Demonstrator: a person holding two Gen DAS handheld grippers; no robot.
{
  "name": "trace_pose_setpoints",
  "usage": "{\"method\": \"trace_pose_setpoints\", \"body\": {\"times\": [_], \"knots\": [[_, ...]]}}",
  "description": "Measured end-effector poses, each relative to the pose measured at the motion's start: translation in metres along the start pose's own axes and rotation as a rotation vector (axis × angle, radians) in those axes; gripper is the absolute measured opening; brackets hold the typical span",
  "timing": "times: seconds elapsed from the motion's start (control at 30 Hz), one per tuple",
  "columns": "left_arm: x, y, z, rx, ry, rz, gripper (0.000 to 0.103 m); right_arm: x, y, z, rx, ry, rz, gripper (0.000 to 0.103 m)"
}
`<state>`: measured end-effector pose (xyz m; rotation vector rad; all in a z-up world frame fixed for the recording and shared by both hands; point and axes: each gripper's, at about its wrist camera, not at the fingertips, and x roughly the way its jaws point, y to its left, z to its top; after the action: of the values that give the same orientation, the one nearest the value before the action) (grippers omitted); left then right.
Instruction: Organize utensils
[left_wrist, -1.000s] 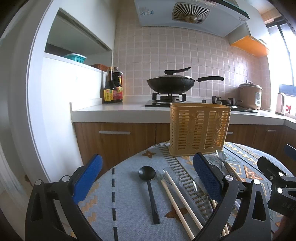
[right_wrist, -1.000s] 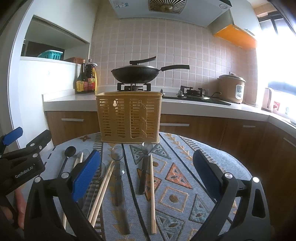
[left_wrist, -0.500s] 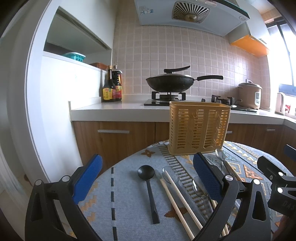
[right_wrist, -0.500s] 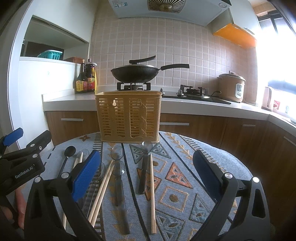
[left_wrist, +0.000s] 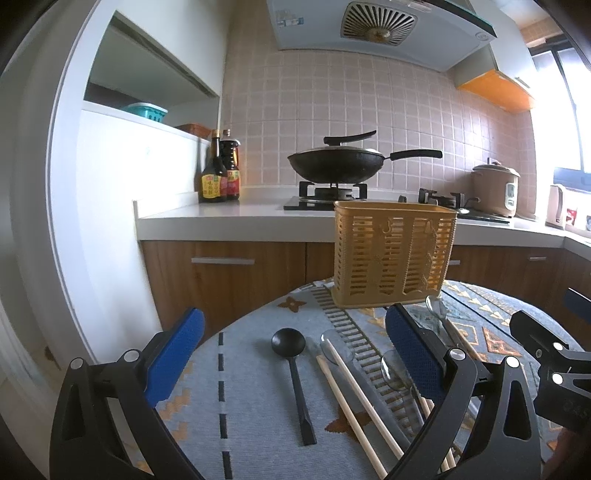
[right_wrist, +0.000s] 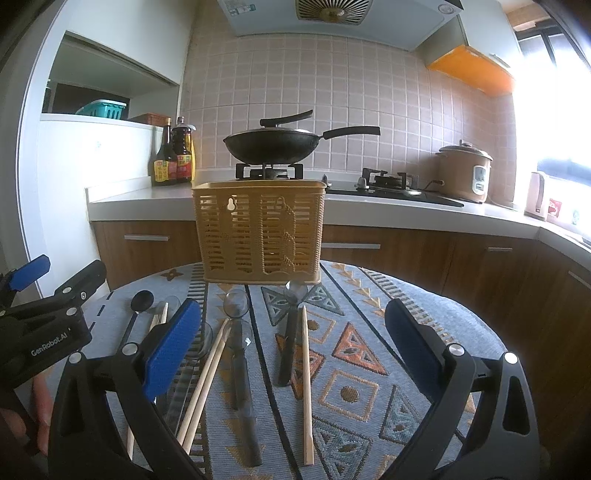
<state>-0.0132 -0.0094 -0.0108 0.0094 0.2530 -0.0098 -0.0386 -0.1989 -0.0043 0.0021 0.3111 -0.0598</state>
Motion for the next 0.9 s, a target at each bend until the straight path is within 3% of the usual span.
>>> {"method": "trace_pose_setpoints", "body": {"times": [0.17,0.3,0.43,0.67,0.77,0.9], "knots": [[0.002,0.004,0.001,-0.034,0.016,-0.006,0.095,0.003,-0.002,0.000,0.017,0.019,-0.019,0.095],[0.010,0.010,0.001,-0.064,0.077,-0.063,0.095,0.008,-0.006,0.001,0.036,0.047,-0.044,0.095],[0.014,0.023,0.005,-0.052,0.136,-0.054,0.094,0.015,-0.017,0.001,0.086,0.091,-0.034,0.095],[0.056,0.080,0.024,-0.118,0.396,-0.107,0.078,0.032,-0.023,0.001,0.120,0.204,-0.008,0.095],[0.078,0.083,0.025,-0.092,0.504,-0.174,0.077,0.039,-0.021,0.001,0.104,0.247,0.003,0.095],[0.106,0.069,0.019,-0.064,0.667,-0.324,0.074,0.055,-0.014,0.007,0.040,0.348,-0.002,0.095]]}}
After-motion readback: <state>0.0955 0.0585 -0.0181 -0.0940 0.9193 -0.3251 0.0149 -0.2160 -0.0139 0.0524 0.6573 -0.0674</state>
